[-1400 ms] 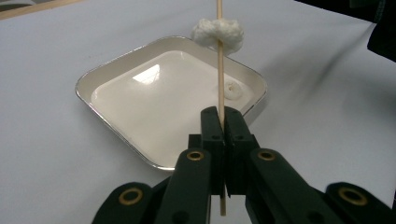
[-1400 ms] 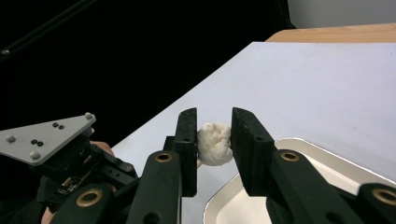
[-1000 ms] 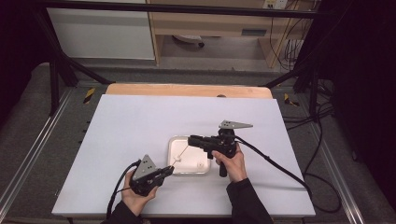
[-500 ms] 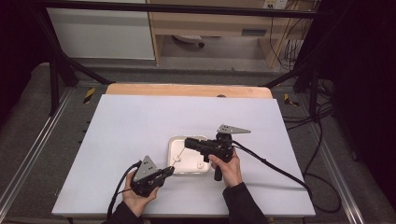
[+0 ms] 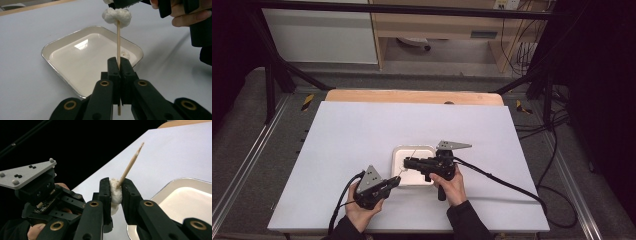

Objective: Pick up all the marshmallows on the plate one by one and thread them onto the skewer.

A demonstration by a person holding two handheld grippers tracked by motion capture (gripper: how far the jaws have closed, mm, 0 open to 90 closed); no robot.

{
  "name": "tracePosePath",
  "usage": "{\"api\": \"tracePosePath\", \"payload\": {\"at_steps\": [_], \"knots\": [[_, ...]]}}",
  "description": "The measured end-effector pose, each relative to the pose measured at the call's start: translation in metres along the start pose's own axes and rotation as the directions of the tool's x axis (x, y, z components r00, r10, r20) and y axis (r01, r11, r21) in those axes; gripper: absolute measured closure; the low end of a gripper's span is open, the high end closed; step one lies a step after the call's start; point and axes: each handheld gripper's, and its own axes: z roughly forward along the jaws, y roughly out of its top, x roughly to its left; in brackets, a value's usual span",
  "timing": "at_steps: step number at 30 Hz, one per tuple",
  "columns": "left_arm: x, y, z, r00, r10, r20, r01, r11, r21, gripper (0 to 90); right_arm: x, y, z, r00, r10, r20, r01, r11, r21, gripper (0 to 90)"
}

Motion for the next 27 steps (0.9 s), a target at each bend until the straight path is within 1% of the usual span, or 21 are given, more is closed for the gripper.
{"api": "tracePosePath", "payload": {"at_steps": [3,4,8,11,14,16,19,22,25,26,27], "knots": [[0.0,0.0,0.001,1.0,0.001,0.0,-0.001,1.0,-0.001,88.6,0.0,-0.001,0.0,1.0,-0.003,0.008,0.003,1.0,0.001,78.2],[0.0,0.0,0.001,1.0,0.002,0.0,-0.002,1.0,-0.002,88.5,0.0,0.0,0.0,0.9998,-0.009,0.015,0.009,1.0,0.001,76.1],[0.002,0.0,-0.001,1.0,-0.001,-0.006,0.001,1.0,-0.01,88.5,0.001,0.001,-0.002,0.998,-0.028,0.056,0.028,1.0,0.002,60.1],[0.006,-0.001,-0.002,0.9998,-0.017,-0.011,0.017,0.9998,-0.009,88.6,0.001,0.004,-0.006,0.9961,-0.046,0.075,0.046,0.999,0.003,47.8],[0.009,-0.002,-0.003,0.9996,-0.023,-0.015,0.023,0.9997,-0.006,88.6,0.002,0.007,-0.01,0.9921,-0.069,0.105,0.069,0.998,0.008,39.4],[0.01,-0.002,-0.004,0.9996,-0.025,-0.015,0.025,0.9997,-0.005,88.5,0.001,0.009,-0.013,0.9892,-0.074,0.127,0.073,0.997,0.013,34.1],[0.011,-0.003,-0.004,0.9994,-0.032,-0.012,0.032,0.9995,0.0,88.5,-0.001,0.01,-0.019,0.9798,-0.1,0.173,0.098,0.995,0.024,26.2],[0.012,-0.003,-0.004,0.9993,-0.036,-0.012,0.036,0.9993,0.006,88.5,-0.005,0.011,-0.024,0.9717,-0.133,0.195,0.124,0.991,0.053,20.4],[0.013,-0.003,-0.005,0.9993,-0.036,-0.013,0.037,0.9993,0.011,88.5,-0.007,0.01,-0.028,0.964,-0.157,0.215,0.14,0.986,0.089,15.1],[0.014,-0.004,-0.005,0.9993,-0.035,-0.013,0.035,0.9993,0.012,88.5,-0.009,0.009,-0.029,0.96,-0.169,0.223,0.151,0.984,0.097,13.7],[0.014,-0.004,-0.005,0.9993,-0.035,-0.015,0.035,0.9993,0.014,88.5,-0.01,0.009,-0.03,0.9582,-0.172,0.228,0.152,0.983,0.102,12.5]]}}
